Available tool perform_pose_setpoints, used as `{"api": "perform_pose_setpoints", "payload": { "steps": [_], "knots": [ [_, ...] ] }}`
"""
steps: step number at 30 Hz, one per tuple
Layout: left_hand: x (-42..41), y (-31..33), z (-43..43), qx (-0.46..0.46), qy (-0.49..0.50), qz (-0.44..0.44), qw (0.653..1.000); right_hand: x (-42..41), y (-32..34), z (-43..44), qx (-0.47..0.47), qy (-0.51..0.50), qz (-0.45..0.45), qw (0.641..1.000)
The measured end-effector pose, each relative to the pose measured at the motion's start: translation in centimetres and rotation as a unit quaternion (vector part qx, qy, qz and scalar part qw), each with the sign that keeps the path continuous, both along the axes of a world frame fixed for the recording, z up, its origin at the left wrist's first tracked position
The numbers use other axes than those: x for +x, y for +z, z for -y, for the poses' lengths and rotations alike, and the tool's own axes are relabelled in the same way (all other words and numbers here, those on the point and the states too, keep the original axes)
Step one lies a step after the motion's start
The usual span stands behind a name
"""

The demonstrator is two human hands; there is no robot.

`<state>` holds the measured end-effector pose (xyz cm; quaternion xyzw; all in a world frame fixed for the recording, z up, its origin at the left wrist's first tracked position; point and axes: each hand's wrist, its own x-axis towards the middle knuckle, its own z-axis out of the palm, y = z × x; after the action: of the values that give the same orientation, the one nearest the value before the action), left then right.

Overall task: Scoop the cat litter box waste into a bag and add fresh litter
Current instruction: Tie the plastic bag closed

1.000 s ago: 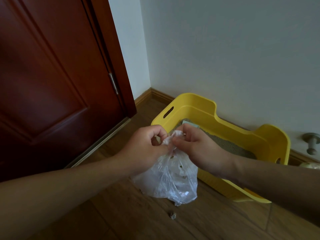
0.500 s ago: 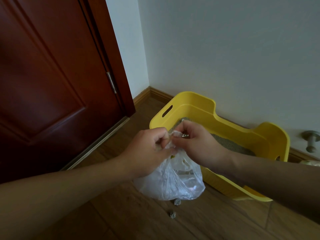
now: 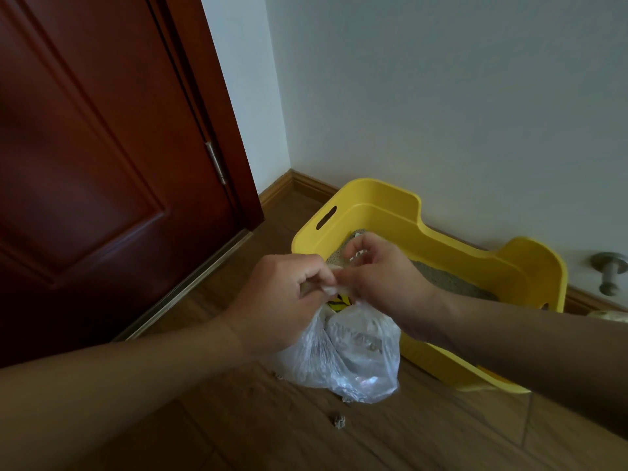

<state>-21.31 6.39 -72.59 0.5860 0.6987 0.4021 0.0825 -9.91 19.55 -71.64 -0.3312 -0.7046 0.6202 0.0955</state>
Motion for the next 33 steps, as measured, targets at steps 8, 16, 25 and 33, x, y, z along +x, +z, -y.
{"api": "perform_pose_setpoints", "payload": {
  "steps": [8, 16, 25, 33],
  "knots": [
    [-0.4, 0.0, 0.1, -0.07, 0.028, 0.02, 0.997, 0.6, 0.2, -0.2, 0.047, 0.107, 0.031, 0.993],
    [-0.3, 0.5, -0.4, -0.126, 0.074, 0.24, 0.96, 0.8, -0.7, -0.6, 0.179, 0.05, -0.016, 0.982],
    [-0.3, 1.1, -0.3, -0.114, 0.057, 0.326, 0.937, 2.0, -0.4, -0.3, 0.119, 0.095, -0.028, 0.988],
    [-0.1, 1.2, -0.2, -0.093, 0.088, 0.313, 0.941, 2.0, -0.2, 0.1, 0.18, 0.097, -0.053, 0.977]
  ]
}}
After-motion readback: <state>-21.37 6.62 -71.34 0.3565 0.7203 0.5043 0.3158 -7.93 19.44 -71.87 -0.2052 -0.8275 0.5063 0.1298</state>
